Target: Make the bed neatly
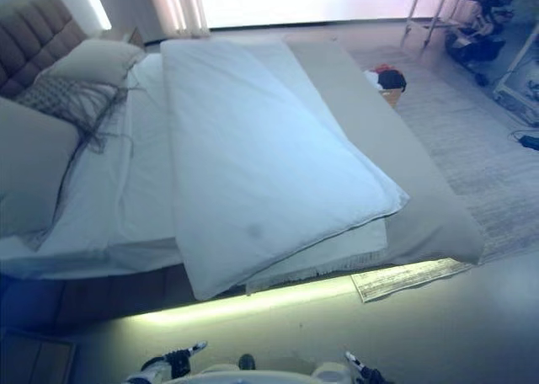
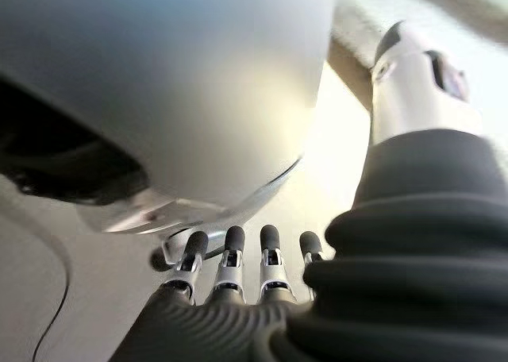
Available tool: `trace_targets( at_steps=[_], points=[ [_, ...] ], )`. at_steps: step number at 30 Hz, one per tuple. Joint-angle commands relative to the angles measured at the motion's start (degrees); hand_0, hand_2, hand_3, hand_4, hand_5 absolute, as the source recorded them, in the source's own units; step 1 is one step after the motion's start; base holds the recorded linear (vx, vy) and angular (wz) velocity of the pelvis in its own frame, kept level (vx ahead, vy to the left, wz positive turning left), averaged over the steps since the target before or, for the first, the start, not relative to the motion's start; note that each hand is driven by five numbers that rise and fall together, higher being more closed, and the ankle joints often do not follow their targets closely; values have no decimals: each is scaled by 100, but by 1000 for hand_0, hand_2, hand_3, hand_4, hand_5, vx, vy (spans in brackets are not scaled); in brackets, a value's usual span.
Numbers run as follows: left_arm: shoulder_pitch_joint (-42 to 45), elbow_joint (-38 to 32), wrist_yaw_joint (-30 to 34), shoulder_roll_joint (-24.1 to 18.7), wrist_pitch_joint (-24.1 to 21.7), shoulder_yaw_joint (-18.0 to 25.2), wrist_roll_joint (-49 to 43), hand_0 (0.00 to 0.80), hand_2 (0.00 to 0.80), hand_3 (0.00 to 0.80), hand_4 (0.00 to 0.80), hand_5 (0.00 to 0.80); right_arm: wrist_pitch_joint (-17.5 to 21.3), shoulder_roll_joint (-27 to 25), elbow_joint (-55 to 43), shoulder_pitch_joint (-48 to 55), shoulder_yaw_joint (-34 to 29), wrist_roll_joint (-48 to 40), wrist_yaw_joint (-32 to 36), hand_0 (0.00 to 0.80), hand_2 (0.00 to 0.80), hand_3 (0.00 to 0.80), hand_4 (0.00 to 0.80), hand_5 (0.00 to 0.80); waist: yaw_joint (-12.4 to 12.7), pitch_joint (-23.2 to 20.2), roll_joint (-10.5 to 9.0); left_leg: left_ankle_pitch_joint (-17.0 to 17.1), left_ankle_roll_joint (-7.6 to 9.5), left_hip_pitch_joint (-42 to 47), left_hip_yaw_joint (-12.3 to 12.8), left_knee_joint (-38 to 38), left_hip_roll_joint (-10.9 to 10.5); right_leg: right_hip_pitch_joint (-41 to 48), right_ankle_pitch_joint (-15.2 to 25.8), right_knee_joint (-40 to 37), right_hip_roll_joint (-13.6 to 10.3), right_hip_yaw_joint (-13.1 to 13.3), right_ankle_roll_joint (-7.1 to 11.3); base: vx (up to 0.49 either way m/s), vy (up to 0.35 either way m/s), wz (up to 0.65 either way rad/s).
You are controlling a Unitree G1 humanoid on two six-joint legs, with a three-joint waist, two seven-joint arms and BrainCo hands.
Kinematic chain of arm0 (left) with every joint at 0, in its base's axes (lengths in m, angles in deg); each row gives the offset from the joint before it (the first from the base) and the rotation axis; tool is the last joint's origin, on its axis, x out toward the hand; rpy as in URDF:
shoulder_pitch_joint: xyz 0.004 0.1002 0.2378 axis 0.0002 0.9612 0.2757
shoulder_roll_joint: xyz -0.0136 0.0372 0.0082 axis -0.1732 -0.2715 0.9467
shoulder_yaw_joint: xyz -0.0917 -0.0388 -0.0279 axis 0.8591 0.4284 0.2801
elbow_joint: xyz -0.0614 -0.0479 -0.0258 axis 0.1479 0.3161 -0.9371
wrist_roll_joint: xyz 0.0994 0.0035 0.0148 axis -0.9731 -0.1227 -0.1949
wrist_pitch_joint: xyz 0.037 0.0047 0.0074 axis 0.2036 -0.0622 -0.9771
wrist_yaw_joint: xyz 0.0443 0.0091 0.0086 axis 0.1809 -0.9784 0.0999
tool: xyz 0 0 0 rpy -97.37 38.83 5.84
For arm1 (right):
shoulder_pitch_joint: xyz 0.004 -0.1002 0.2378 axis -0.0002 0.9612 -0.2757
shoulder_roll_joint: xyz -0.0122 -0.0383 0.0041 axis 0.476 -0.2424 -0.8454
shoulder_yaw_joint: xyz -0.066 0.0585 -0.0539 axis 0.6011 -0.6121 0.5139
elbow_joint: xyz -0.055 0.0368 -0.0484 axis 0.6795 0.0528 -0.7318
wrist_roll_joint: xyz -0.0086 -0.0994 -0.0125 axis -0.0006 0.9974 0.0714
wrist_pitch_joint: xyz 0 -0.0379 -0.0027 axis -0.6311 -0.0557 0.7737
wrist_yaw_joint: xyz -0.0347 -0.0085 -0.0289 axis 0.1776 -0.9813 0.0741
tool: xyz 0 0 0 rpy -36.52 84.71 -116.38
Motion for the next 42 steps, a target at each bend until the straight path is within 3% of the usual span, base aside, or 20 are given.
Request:
trace_targets(
  at_steps=[1, 5, 9, 13, 16, 17, 18, 20, 23, 24, 27, 32, 42],
  points=[
    [-348, 69, -82, 16, -10, 97, -67, 0, 0, 0, 0, 0, 35, 34, 1, -452, 48, -253, 98, 0, 0, 0, 0, 0, -257, 364, -42, -365, -57, -330, -457, 483, -186, -796, 1806, -1378, 232, 49, 47, -27, -190, 25],
    [-381, -74, -333, 106, -132, 83, 276, 0, 0, 0, 0, 0, -55, 17, -167, -580, 109, -15, -286, 0, 0, 0, 0, 0, -299, 449, -136, -612, -27, -368, -281, 979, -79, -592, 1588, -1262, 249, 10, -35, 96, -150, 57],
    [-249, 31, -178, 194, -107, 167, -30, 0, 0, 0, 0, 0, 130, -4, -295, -485, 81, -183, -216, 0, 0, 0, 0, 0, -199, 342, -263, -666, -102, -67, -376, 954, 39, -30, 1392, -1355, 297, -143, -107, 262, -125, 47],
    [-256, 131, -125, 200, -67, 145, -66, 0, 0, 0, 0, 0, 169, -28, -328, -492, 108, -76, -163, 0, 0, 0, 0, 0, -221, 227, -263, -649, -173, 112, -389, 868, 188, 146, 1174, -1229, 352, -195, -176, 207, -37, -5],
    [-223, 176, -173, 243, -100, 167, -72, 0, 0, 0, 0, 0, 122, -16, -310, -506, 142, -62, -64, 0, 0, 0, 0, 0, -216, 167, -300, -835, -258, 237, -363, 1207, 199, 244, 1083, -1176, 318, -345, -244, 185, -12, 10],
    [-200, 185, -190, 252, -136, 182, -39, 0, 0, 0, 0, 0, 87, -14, -327, -509, 168, -20, -33, 0, 0, 0, 0, 0, -188, 163, -315, -726, -336, 132, -378, 1587, 216, 345, 1047, -1208, 325, -389, -305, 141, 5, 13],
    [-178, 203, -186, 264, -202, 193, 12, 0, 0, 0, 0, 0, 47, -22, -349, -512, 207, 11, 8, 0, 0, 0, 0, 0, -134, 193, -336, -400, -440, -139, -425, 2152, 272, 501, 1017, -1282, 330, -414, -383, 131, 39, 12],
    [-149, 191, -195, 286, -260, 220, 57, 0, 0, 0, 0, 0, 16, -26, -382, -520, 275, -8, -35, 0, 0, 0, 0, 0, -44, 292, -326, -150, -537, -523, -464, 2503, 338, 721, 951, -1353, 328, -381, -425, 174, 151, 8],
    [-174, 166, -202, 277, -254, 184, -26, 0, 0, 0, 0, 0, 59, -28, -331, -562, 318, -192, -104, 0, 0, 0, 0, 0, 94, 399, -171, 166, -660, -789, -277, 1312, 647, 1075, 760, -1454, 304, -334, -254, 194, 305, 5],
    [-246, 167, -217, 252, -195, 166, -134, 0, 0, 0, 0, 0, 116, -36, -296, -618, 292, -283, -114, 0, 0, 0, 0, 0, 135, 457, -170, 164, -621, -787, -199, 1033, 680, 1150, 704, -1468, 186, -390, -190, 147, 251, 5],
    [-279, 203, -168, 122, -167, 179, -268, 0, 0, 0, 0, 0, 186, 15, -378, -602, 118, -757, -145, 0, 0, 0, 0, 0, 128, 424, -180, 31, -512, -550, -304, 839, 473, 1054, 782, -1346, -57, -419, 15, 165, 182, -14],
    [-246, 200, -77, -44, -187, 172, -312, 0, 0, 0, 0, 0, 487, 76, -427, -568, -51, -1416, 275, 0, 0, 0, 0, 0, 144, 339, -143, -93, -377, -325, -332, 620, 328, 930, 932, -1440, -212, -410, 137, 85, 57, -24],
    [-144, 160, -52, -90, -219, 108, -419, 0, 0, 0, 0, 0, 896, 150, -677, -729, -274, -2573, 772, 0, 0, 0, 0, 0, 358, 233, -221, -128, -429, -529, -286, 811, 474, 1117, 860, -1599, -228, -417, 197, 41, -78, 1]
  ],
)
